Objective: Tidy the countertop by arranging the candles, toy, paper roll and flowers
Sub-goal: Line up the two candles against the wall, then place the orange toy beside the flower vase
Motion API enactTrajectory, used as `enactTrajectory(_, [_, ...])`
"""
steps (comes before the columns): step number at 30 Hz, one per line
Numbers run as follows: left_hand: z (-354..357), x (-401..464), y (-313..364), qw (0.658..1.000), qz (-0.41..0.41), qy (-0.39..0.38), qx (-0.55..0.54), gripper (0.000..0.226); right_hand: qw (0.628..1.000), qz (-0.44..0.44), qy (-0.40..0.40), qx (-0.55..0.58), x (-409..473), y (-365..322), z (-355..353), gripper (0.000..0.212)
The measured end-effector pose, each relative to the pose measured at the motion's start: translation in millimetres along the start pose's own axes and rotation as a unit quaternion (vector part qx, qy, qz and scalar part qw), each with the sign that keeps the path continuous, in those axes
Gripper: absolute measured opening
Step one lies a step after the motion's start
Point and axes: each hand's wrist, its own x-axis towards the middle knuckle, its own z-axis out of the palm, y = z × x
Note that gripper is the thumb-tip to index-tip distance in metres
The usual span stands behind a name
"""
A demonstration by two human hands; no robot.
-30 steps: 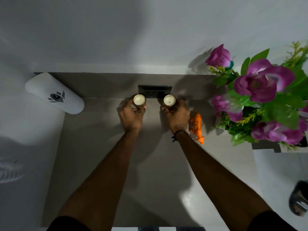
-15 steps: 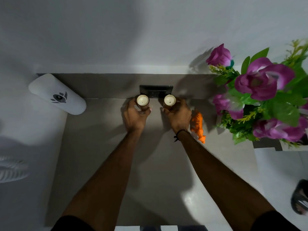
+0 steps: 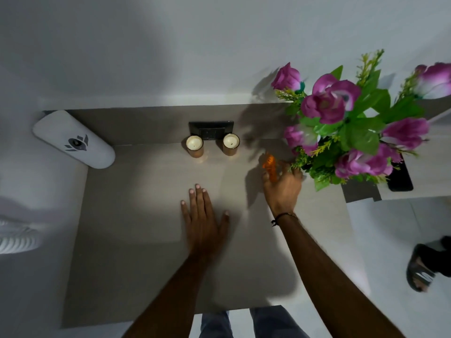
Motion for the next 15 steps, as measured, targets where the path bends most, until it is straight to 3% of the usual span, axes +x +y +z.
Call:
enactTrajectory(5, [1, 2, 0, 1.0, -0.002, 0.01, 0.009, 0.089, 0.996, 0.058, -0.07, -0.028, 9, 7, 8, 0.039])
enactTrajectory(15, [2, 4, -2, 1.0, -0.004, 0.004, 0.019, 0.09, 0.996, 0.04, -0.067, 0.046, 40, -13, 21, 0.035])
